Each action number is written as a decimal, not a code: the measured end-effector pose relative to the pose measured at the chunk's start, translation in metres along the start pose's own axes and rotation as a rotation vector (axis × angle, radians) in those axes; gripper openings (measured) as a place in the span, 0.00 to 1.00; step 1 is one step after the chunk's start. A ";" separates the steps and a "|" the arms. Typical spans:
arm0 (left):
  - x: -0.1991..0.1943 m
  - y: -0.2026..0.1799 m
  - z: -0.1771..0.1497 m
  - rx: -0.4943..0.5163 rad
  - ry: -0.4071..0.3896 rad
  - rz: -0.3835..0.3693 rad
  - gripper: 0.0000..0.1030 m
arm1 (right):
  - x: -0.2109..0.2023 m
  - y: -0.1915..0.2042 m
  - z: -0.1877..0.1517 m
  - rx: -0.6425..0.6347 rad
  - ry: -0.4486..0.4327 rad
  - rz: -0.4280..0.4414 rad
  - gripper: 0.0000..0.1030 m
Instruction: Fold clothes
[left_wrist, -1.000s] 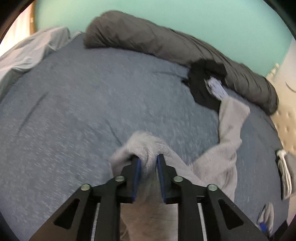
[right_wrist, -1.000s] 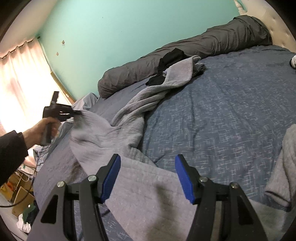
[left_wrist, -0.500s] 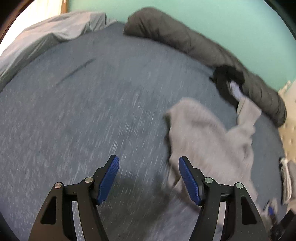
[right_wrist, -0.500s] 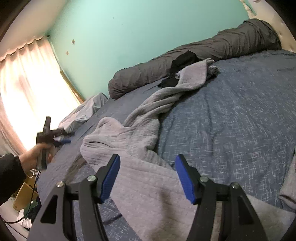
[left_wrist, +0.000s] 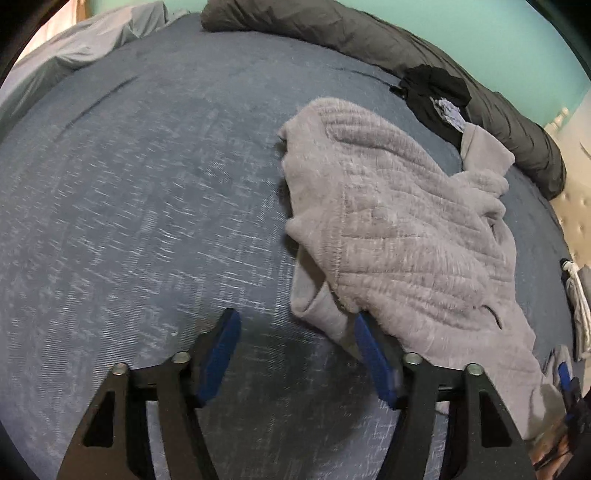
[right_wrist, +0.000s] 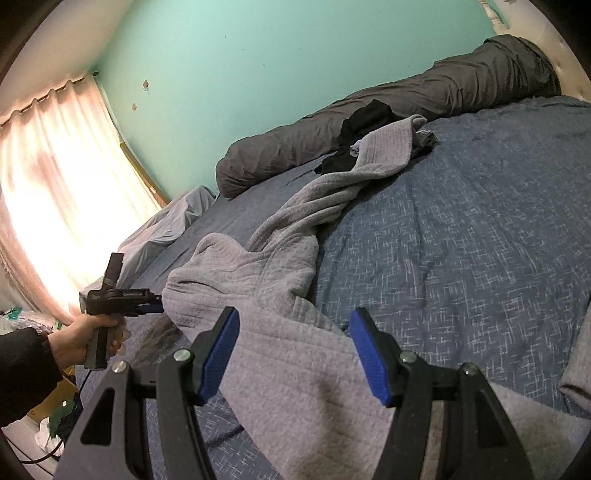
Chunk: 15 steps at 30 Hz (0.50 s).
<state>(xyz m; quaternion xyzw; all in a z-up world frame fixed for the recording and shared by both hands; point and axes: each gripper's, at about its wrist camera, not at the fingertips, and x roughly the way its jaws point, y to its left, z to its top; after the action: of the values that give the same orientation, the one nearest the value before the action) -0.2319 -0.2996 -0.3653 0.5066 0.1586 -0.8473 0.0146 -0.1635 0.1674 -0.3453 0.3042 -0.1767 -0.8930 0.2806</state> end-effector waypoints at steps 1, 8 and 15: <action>0.002 -0.002 0.000 -0.001 0.002 -0.005 0.55 | 0.000 0.000 0.000 0.001 0.000 -0.001 0.62; 0.010 -0.016 0.002 0.019 0.014 -0.019 0.07 | 0.003 -0.005 0.000 0.016 0.006 -0.004 0.62; -0.036 -0.026 0.010 0.047 -0.034 -0.032 0.06 | 0.003 -0.003 0.001 -0.001 0.007 -0.007 0.62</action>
<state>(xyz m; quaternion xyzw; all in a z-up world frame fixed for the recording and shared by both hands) -0.2281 -0.2830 -0.3230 0.4898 0.1465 -0.8594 -0.0083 -0.1671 0.1682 -0.3475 0.3080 -0.1742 -0.8930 0.2781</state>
